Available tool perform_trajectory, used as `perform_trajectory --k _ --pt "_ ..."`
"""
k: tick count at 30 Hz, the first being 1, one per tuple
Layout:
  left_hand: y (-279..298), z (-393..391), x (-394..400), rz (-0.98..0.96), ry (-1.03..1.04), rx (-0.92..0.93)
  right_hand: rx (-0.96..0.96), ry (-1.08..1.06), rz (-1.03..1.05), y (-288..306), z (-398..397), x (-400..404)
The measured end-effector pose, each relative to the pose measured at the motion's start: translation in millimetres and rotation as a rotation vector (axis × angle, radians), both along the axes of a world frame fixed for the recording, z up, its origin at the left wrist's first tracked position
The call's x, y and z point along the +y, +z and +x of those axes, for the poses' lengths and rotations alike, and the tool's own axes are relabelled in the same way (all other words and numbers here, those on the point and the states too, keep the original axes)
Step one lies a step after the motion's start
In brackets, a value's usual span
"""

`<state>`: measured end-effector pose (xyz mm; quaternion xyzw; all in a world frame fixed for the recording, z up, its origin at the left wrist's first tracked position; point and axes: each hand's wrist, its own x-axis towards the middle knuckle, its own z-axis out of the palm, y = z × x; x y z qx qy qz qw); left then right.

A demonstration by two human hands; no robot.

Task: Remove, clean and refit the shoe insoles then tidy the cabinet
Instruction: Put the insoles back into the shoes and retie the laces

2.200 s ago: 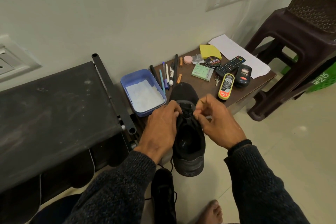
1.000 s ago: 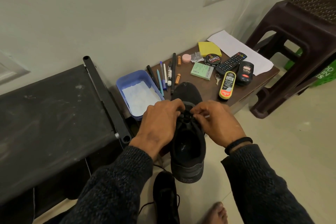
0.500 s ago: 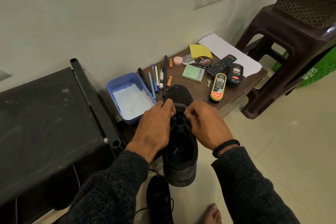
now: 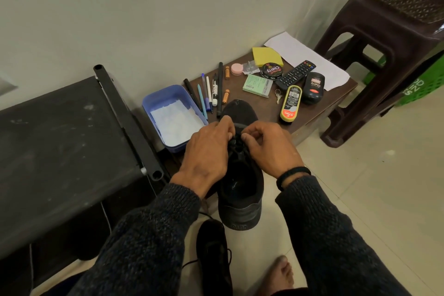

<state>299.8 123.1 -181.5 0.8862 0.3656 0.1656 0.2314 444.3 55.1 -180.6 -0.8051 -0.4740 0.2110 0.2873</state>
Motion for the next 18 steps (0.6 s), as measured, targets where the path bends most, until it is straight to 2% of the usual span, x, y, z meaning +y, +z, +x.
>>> perform_trajectory --k 6,9,11,14,18 --pt "0 3 -2 0.006 0.001 -0.004 0.039 -0.049 -0.043 -3 -1 2" --pt "-1 2 0 -0.025 0.035 0.009 0.076 -0.085 0.012 5 -1 -1" --pt "1 1 1 -0.041 0.051 0.003 0.083 0.007 0.05 23 2 -8" --pt "8 -2 -2 -0.036 0.071 0.017 -0.007 0.255 -0.012 50 3 -25" --pt "18 -7 -13 0.019 0.198 0.081 -0.138 0.284 -0.173 48 -3 -46"
